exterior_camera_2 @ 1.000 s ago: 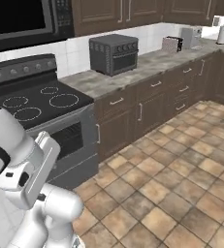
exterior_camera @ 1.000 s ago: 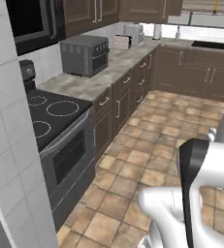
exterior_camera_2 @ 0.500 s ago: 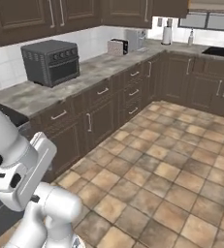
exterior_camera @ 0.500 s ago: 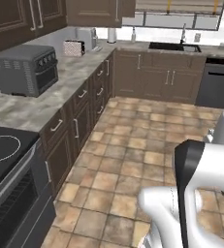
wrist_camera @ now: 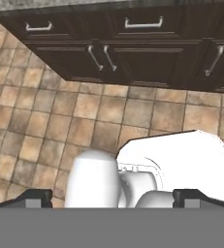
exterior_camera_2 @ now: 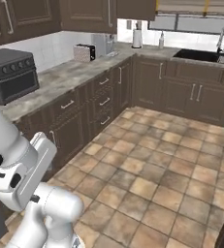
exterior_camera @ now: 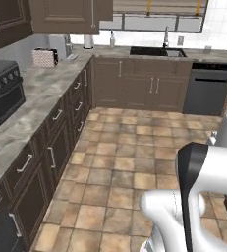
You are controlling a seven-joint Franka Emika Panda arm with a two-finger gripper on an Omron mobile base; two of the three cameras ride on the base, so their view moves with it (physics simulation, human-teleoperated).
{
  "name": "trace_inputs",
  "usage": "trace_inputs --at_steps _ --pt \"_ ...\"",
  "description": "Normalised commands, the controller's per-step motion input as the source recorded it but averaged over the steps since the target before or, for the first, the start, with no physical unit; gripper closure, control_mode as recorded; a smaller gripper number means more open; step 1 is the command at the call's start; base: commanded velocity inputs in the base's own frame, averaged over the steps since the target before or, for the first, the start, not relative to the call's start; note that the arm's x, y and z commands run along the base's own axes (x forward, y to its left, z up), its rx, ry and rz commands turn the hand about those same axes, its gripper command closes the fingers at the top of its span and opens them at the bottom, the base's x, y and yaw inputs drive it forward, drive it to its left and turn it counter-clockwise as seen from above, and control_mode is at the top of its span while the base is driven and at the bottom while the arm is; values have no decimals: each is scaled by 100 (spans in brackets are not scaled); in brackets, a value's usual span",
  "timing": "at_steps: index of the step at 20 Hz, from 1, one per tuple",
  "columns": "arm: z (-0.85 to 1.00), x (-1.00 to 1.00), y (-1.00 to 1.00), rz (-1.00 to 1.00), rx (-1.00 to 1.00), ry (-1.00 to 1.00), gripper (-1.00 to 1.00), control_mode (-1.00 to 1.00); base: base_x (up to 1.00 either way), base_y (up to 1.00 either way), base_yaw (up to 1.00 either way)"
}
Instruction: Move the glass cup from next to the sink to the open cabinet. Then, move the bowl with the tangerine to the fridge to clear the area for faucet cleaning.
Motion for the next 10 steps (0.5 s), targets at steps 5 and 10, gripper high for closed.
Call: trace_inputs --at_steps 5,10 --pt "0 0 0 0 0 0 -100 100 100 0 -26" --pt "0 0 0 0 0 0 -100 100 100 0 -26"
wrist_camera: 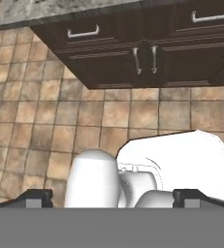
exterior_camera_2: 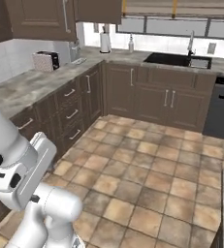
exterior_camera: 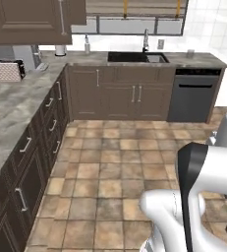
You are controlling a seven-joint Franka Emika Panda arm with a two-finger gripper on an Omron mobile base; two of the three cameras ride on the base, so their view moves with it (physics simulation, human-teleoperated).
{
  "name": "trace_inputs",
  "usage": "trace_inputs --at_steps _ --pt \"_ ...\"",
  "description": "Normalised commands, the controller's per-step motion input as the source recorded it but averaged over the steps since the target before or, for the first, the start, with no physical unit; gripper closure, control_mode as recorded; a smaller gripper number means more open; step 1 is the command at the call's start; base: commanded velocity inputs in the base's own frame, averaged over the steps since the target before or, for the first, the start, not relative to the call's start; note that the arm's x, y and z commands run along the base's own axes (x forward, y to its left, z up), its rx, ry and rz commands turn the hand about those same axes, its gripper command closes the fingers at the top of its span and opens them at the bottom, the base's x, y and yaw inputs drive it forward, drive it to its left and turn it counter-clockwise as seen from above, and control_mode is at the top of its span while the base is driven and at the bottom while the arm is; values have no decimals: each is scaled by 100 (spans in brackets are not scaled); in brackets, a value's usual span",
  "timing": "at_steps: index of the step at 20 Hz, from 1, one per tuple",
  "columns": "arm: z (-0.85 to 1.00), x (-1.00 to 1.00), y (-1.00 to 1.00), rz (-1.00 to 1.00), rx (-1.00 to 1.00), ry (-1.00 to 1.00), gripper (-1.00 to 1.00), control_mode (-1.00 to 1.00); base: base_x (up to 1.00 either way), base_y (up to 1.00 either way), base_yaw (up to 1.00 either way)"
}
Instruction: Move the glass cup from next to the sink to the open cabinet. Then, move the bowl with the tangerine to the fridge to clear the area for faucet cleaning.
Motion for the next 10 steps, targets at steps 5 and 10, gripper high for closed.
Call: trace_inputs --at_steps 5,10 --pt "0 0 0 0 0 0 -100 100 100 0 -26" --pt "0 0 0 0 0 0 -100 100 100 0 -26"
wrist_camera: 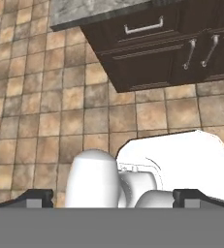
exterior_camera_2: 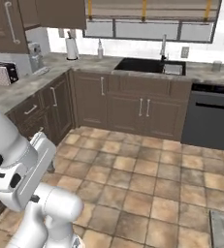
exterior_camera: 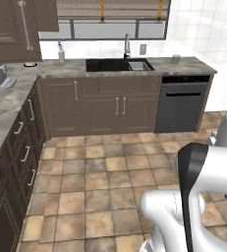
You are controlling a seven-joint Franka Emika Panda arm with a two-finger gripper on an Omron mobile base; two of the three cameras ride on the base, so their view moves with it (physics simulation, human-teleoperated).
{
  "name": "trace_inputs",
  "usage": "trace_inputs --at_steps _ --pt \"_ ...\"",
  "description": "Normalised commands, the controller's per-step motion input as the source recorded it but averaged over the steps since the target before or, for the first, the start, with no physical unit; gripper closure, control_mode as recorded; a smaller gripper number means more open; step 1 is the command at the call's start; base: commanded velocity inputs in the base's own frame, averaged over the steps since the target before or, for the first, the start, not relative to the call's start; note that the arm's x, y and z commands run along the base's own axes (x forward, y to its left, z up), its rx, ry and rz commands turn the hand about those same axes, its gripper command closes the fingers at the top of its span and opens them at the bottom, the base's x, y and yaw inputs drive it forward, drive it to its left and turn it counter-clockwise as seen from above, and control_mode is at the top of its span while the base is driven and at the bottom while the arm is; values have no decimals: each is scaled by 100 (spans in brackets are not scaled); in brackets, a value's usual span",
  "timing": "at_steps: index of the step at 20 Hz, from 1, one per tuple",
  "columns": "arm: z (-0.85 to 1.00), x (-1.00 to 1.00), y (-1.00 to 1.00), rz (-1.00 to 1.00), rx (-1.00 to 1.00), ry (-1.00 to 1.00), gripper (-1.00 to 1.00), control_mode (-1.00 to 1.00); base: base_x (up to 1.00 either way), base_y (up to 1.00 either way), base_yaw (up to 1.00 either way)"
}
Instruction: Move the glass cup from next to the sink to the open cabinet. Then, move the bowl with the tangerine to the fridge to clear the area for faucet cleaning.
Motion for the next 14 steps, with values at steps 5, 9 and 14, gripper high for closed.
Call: trace_inputs --at_steps 5,9,14 --pt "0 0 0 0 0 0 -100 100 100 0 -26" --pt "0 0 0 0 0 0 -100 100 100 0 -26" --pt "0 0 0 0 0 0 -100 100 100 -9 -24"
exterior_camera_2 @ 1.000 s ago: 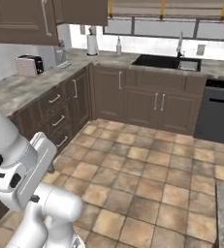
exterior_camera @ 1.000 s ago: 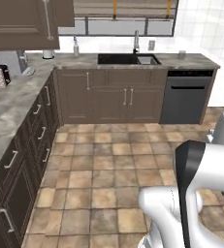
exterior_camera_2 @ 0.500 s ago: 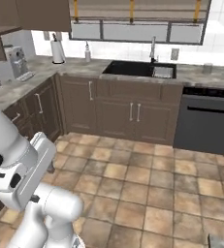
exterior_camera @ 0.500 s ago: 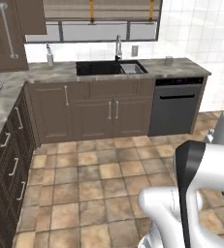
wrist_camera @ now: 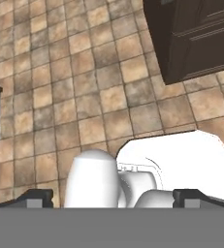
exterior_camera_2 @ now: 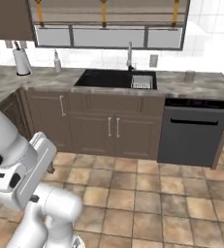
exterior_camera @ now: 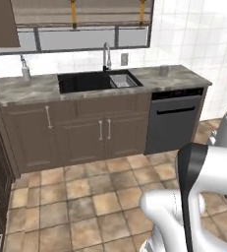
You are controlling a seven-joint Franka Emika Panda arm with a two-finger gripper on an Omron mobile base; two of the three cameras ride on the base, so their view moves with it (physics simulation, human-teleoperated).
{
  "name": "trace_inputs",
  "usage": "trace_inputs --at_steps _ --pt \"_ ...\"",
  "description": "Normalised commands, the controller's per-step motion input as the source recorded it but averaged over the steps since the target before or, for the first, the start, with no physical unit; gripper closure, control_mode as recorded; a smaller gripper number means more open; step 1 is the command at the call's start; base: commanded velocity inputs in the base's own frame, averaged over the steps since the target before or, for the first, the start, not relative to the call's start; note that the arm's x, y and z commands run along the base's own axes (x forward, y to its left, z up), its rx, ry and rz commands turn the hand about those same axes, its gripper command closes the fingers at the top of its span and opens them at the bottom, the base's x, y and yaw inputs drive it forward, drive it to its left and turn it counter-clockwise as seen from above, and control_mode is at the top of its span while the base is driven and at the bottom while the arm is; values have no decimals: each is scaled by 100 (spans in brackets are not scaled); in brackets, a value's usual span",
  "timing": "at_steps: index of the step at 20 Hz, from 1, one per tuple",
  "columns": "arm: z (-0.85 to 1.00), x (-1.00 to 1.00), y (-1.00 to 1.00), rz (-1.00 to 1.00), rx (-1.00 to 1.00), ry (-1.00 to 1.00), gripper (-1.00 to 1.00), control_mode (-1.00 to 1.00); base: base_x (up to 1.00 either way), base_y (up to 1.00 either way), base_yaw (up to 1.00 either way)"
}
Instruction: Move the glass cup from next to the sink to the open cabinet. Then, move the bowl with the tangerine to the fridge to clear the area for faucet cleaning.
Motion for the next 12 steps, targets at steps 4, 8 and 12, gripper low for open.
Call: trace_inputs --at_steps 4,8,12 --pt "0 0 0 0 0 0 -100 100 100 -73 -25" --pt "0 0 0 0 0 0 -100 100 100 -87 -29" --pt "0 0 0 0 0 0 -100 100 100 -97 -25"
